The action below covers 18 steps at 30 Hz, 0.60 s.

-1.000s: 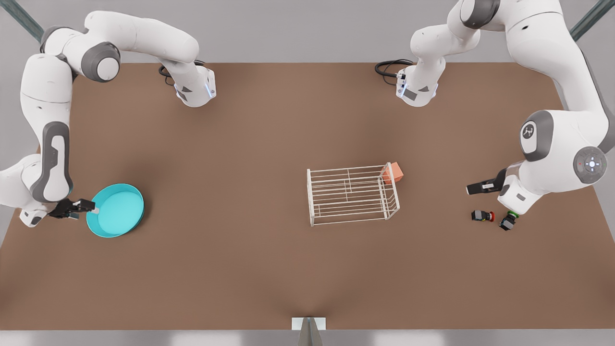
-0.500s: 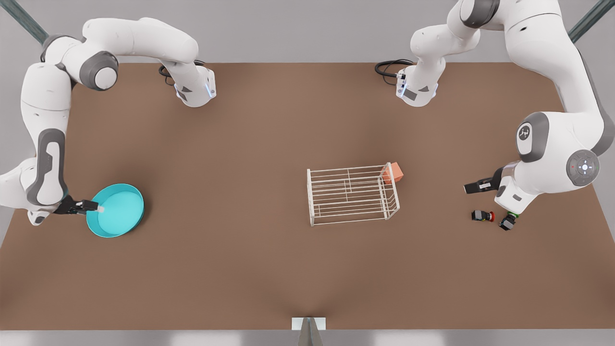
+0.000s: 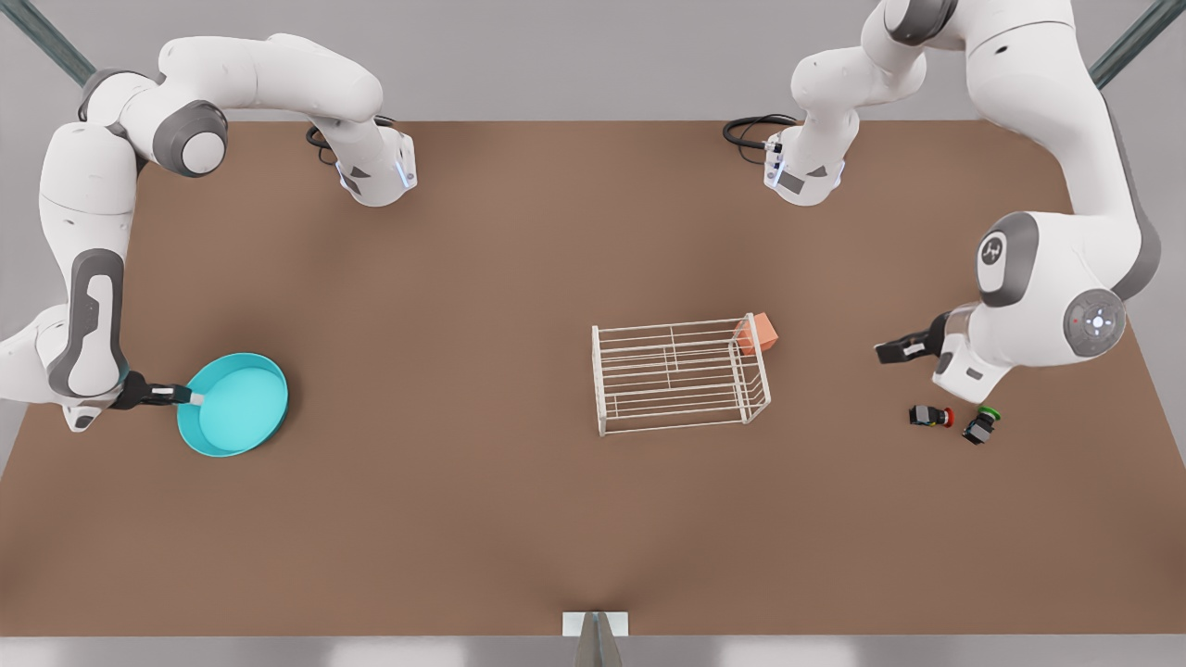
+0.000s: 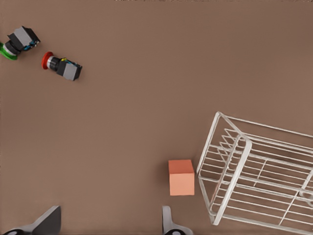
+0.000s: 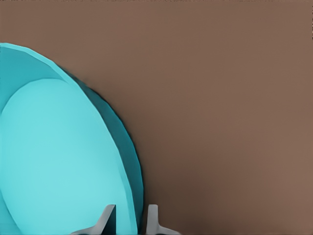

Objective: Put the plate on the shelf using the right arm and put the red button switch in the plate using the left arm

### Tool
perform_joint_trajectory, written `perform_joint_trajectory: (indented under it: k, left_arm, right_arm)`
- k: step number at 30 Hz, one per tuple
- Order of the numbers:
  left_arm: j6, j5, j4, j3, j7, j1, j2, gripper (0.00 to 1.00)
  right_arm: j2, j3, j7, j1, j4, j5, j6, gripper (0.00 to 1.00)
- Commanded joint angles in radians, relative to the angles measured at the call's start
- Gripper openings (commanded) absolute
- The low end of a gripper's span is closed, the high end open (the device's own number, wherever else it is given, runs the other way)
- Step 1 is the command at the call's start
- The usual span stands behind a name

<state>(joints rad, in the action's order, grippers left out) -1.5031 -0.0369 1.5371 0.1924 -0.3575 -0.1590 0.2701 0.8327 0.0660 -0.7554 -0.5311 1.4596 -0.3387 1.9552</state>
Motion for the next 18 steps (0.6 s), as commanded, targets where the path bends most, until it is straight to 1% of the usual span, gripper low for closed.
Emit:
perform_joint_trajectory:
  k: [1, 4, 6, 8, 15, 16, 18]
  left_arm:
    - [-0.077, -0.009, -0.005, 0.001, -0.009, -0.004, 0.006, 1.00]
    - [-0.109, 0.003, -0.072, 0.004, 0.006, -0.002, 0.011, 1.00]
    - [-0.101, -0.001, -0.069, 0.005, 0.005, 0.001, 0.008, 1.00]
    - [-0.088, 0.000, -0.069, 0.005, 0.000, 0.001, 0.006, 1.00]
    - [-0.097, 0.009, -0.069, 0.001, 0.006, -0.002, 0.008, 1.00]
    - [-0.097, 0.011, -0.071, 0.002, 0.005, -0.001, 0.008, 1.00]
    - [-0.095, 0.011, -0.071, 0.002, 0.006, -0.001, 0.008, 1.00]
  right_arm:
    - [-0.001, 0.000, 0.044, 0.000, -0.004, 0.001, -0.019, 0.37]
    - [-0.003, 0.000, 0.044, 0.002, -0.007, 0.001, -0.027, 0.31]
    - [-0.003, 0.000, 0.044, 0.002, -0.007, 0.001, -0.039, 0.24]
    - [-0.006, 0.000, 0.044, 0.002, -0.007, 0.000, -0.048, 0.22]
    - [-0.056, 0.002, 0.053, 0.006, -0.030, -0.005, -0.193, 0.22]
    - [-0.076, -0.002, 0.053, 0.025, -0.031, -0.042, -0.232, 0.22]
    - [-0.135, 0.003, 0.084, 0.095, -0.061, -0.048, -0.318, 0.22]
